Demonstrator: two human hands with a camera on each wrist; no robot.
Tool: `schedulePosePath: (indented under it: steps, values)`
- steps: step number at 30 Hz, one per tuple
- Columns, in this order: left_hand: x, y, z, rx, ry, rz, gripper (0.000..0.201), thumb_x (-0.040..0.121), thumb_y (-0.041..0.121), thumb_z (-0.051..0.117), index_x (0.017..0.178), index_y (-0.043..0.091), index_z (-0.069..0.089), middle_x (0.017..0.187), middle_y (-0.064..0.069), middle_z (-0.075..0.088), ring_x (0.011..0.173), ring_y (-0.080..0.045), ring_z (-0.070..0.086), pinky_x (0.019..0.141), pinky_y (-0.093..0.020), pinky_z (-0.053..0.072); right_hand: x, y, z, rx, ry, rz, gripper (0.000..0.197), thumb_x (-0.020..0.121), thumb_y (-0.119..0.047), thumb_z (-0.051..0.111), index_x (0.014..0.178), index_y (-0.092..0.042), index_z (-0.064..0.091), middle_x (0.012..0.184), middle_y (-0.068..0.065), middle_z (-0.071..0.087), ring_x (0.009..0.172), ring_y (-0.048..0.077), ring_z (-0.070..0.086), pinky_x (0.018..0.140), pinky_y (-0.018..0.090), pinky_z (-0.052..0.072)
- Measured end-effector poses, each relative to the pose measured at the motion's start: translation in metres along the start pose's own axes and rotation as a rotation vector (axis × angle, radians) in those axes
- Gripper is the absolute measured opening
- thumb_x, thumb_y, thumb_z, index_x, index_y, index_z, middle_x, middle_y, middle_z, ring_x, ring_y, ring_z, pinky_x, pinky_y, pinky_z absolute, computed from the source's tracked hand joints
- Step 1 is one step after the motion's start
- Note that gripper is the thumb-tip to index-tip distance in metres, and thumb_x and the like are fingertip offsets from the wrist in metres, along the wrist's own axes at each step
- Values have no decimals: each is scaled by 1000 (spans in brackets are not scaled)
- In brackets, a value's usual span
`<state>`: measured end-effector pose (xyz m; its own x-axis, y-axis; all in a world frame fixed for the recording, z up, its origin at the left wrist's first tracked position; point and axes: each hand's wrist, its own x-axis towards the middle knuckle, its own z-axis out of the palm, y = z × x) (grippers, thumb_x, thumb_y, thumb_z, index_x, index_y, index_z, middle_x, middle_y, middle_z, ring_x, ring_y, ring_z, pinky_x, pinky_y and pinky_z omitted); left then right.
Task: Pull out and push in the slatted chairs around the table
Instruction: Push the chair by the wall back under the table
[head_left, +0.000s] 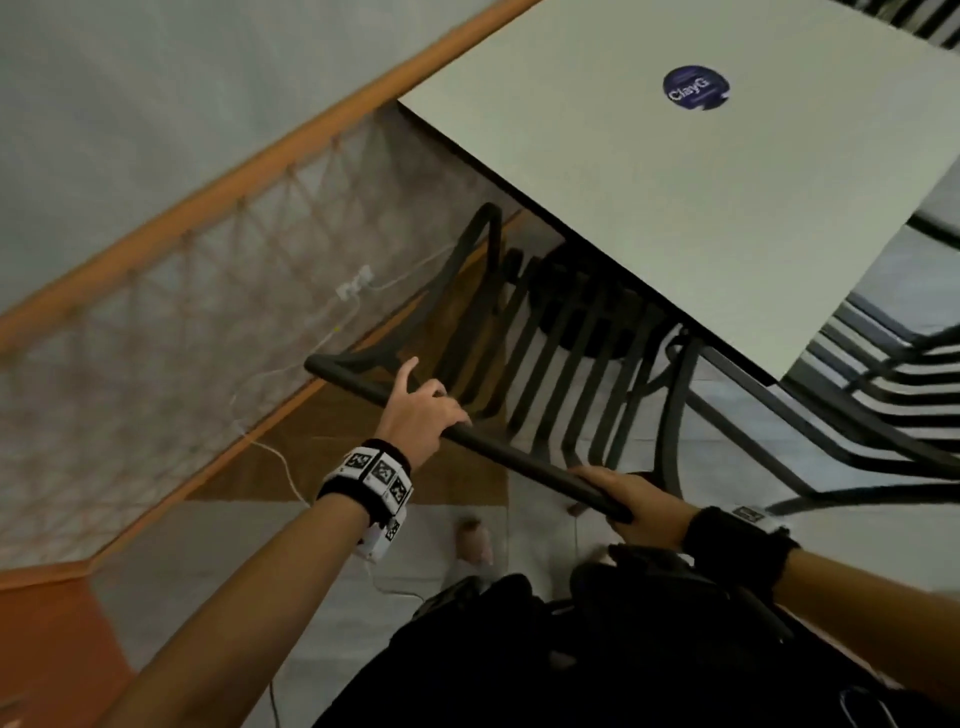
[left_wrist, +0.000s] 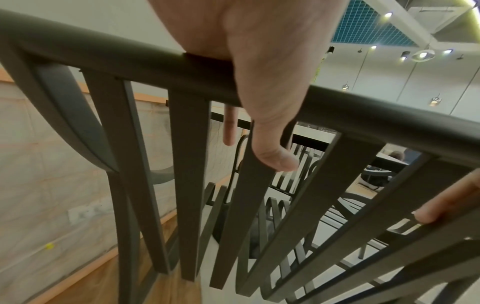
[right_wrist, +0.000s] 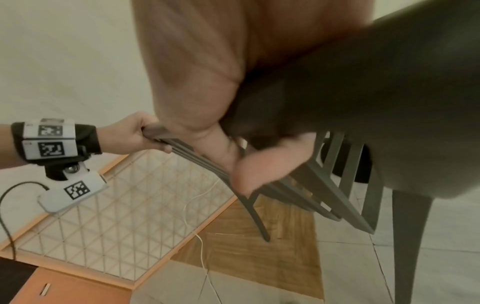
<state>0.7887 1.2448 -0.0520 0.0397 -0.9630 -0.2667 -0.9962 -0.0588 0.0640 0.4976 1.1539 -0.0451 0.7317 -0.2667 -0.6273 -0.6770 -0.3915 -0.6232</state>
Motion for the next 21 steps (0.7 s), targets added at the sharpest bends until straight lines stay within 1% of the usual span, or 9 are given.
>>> schedulePosePath:
  steps: [5,8,9,11,12,16,17,20,21]
  values:
    - [-3,-34,-6,-31,14,40,45,74,5,67,102,41,67,99,18,71,114,-13,54,117,-55,6,16,-27,14,51,50,-17,52,78,-3,48,125,-26,46,111,-1,58,100,16,57,92,44,49]
    - [0,-56,-10,-20,6,62,44,73,7,70,102,41,67,97,18,72,110,-12,57,116,-57,10,30,-39,21,93,67,-34,56,81,0,52,131,-24,45,115,-4,55,101,8,52,93,26,45]
    - [3,-63,-11,2,0,72,44,73,9,71,102,42,67,98,18,72,109,-12,57,116,-57,11,34,-44,21,97,73,-42,57,82,0,52,133,-22,44,118,-2,55,103,8,52,91,16,41]
    - [12,-76,-14,63,-26,81,44,73,12,72,104,43,66,100,19,72,110,-12,58,115,-58,11,43,-53,20,127,94,-70,55,83,1,52,134,-17,45,121,1,55,107,11,51,87,8,38]
    - [17,-83,-15,90,-38,81,45,73,12,72,104,44,65,101,20,71,111,-12,57,115,-58,11,48,-56,18,148,107,-81,54,83,2,53,133,-16,46,120,2,56,107,12,52,89,11,40]
    - [43,-98,-26,154,-95,74,45,80,14,66,109,48,61,109,21,69,119,-12,53,115,-59,9,66,-60,11,195,143,-75,55,80,3,52,130,-19,47,113,3,56,101,20,56,92,43,50]
    - [49,-100,-29,164,-103,70,46,81,13,65,110,48,61,110,21,69,120,-12,52,115,-59,9,69,-61,7,201,141,-67,57,80,3,51,131,-21,45,112,1,55,100,21,57,87,47,54]
    - [69,-103,-36,152,-101,68,44,82,13,63,110,48,61,109,19,69,120,-13,51,115,-58,9,71,-63,-7,235,110,-21,60,84,1,49,134,-30,39,105,-9,46,88,22,57,55,51,60]
    - [75,-104,-38,134,-96,72,42,83,15,63,108,48,62,107,18,69,119,-13,51,115,-57,8,72,-62,-12,245,110,-9,59,85,0,49,134,-32,38,102,-10,44,85,21,56,52,52,59]
